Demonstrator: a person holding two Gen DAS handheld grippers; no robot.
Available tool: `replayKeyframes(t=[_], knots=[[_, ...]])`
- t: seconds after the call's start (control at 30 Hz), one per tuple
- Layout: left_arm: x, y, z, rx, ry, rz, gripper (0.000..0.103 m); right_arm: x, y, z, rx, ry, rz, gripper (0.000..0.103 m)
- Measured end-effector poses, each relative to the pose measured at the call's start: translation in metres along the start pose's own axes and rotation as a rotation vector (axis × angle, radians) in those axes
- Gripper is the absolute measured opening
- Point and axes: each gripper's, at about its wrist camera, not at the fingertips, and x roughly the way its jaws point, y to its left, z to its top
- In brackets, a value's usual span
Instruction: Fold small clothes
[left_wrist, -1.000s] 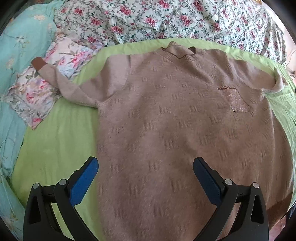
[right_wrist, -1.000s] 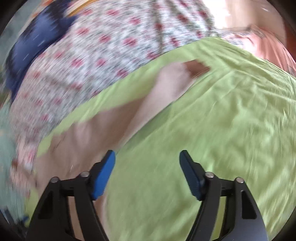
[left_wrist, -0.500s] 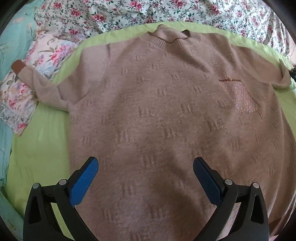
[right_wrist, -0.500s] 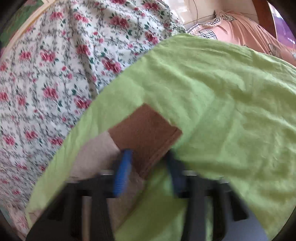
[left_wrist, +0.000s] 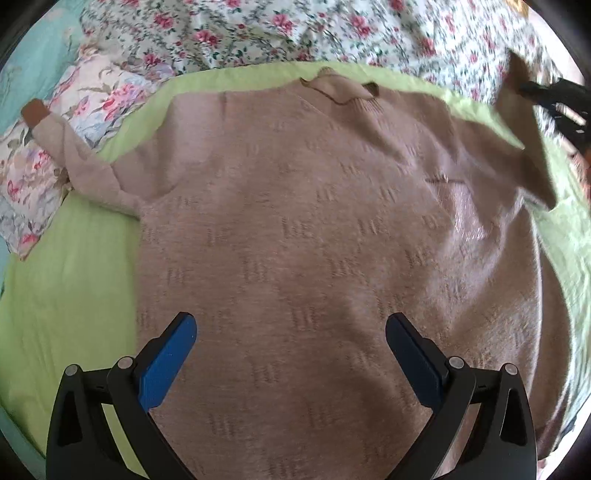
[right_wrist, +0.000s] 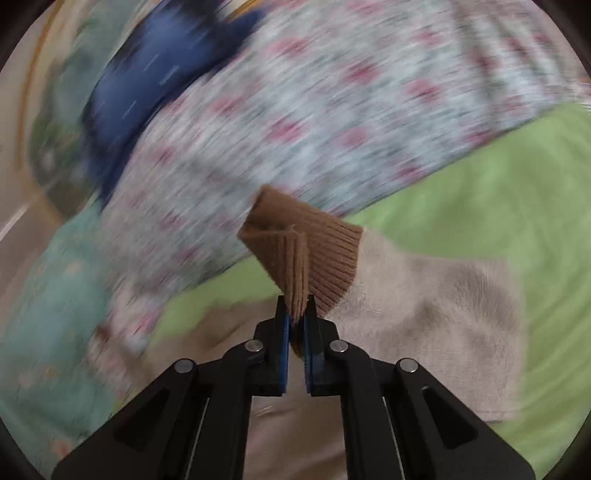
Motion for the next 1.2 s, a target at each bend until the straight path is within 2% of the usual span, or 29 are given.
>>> replayKeyframes(t=[0.03, 0.23, 0.4, 0.47, 0.5, 0.57, 0.73, 0.8, 0.83, 0.87, 0.9, 0.93, 0.97, 1.0, 1.07, 1.1, 1.13, 1.17, 1.2], knots=[[-0.002, 0.005, 0.001, -0.013, -0.009, -0.017, 0.102, 0.024, 0.025, -0.011, -0.01, 0.052, 0.054, 0.007], [0.002, 0.036, 0.012, -0.082, -0.045, -0.13, 0.102, 0.13, 0.11, -0.073, -0.051, 0.275, 0.162, 0.007], [0.014, 0.049, 0.03, -0.119, -0.07, -0.254, 0.102, 0.2, 0.126, -0.113, -0.013, 0.405, 0.182, 0.008], [0.025, 0.051, 0.041, -0.129, -0.059, -0.294, 0.102, 0.216, 0.123, -0.124, 0.011, 0.46, 0.167, 0.012], [0.033, 0.051, 0.047, -0.133, -0.054, -0.321, 0.102, 0.218, 0.118, -0.126, 0.036, 0.481, 0.156, 0.017], [0.049, 0.05, 0.06, -0.146, -0.038, -0.342, 0.102, 0.214, 0.109, -0.128, 0.075, 0.492, 0.174, 0.02], [0.098, 0.045, 0.106, -0.205, 0.026, -0.456, 0.102, 0.15, 0.093, -0.112, 0.065, 0.382, 0.181, 0.021], [0.113, 0.04, 0.12, -0.214, 0.023, -0.435, 0.1, 0.119, 0.083, -0.104, 0.046, 0.328, 0.159, 0.022], [0.117, 0.038, 0.124, -0.21, 0.011, -0.429, 0.094, 0.103, 0.076, -0.1, 0.043, 0.298, 0.142, 0.022], [0.119, 0.035, 0.127, -0.198, -0.008, -0.417, 0.076, 0.088, 0.068, -0.097, 0.047, 0.268, 0.126, 0.022], [0.12, 0.031, 0.129, -0.176, -0.032, -0.384, 0.063, 0.072, 0.059, -0.093, 0.055, 0.231, 0.098, 0.022], [0.119, 0.029, 0.129, -0.16, -0.042, -0.363, 0.025, 0.058, 0.049, -0.089, 0.064, 0.195, 0.066, 0.022], [0.118, 0.028, 0.129, -0.153, -0.04, -0.363, 0.007, 0.046, 0.04, -0.085, 0.069, 0.163, 0.041, 0.022], [0.111, 0.032, 0.129, -0.172, -0.054, -0.369, 0.007, 0.034, 0.032, -0.08, 0.077, 0.122, 0.013, 0.022], [0.086, 0.047, 0.121, -0.202, -0.142, -0.35, 0.006, 0.013, 0.013, -0.071, 0.1, 0.048, -0.04, 0.022], [0.071, 0.057, 0.115, -0.204, -0.195, -0.305, 0.006, 0.003, 0.003, -0.067, 0.111, 0.018, -0.066, 0.022], [0.066, 0.063, 0.111, -0.202, -0.215, -0.268, 0.006, -0.004, -0.009, -0.063, 0.119, -0.005, -0.103, 0.025], [0.066, 0.067, 0.108, -0.196, -0.216, -0.253, 0.006, -0.008, -0.019, -0.059, 0.124, -0.014, -0.144, 0.039], [0.072, 0.07, 0.105, -0.184, -0.195, -0.251, 0.006, -0.009, -0.03, -0.055, 0.13, -0.021, -0.205, 0.06]])
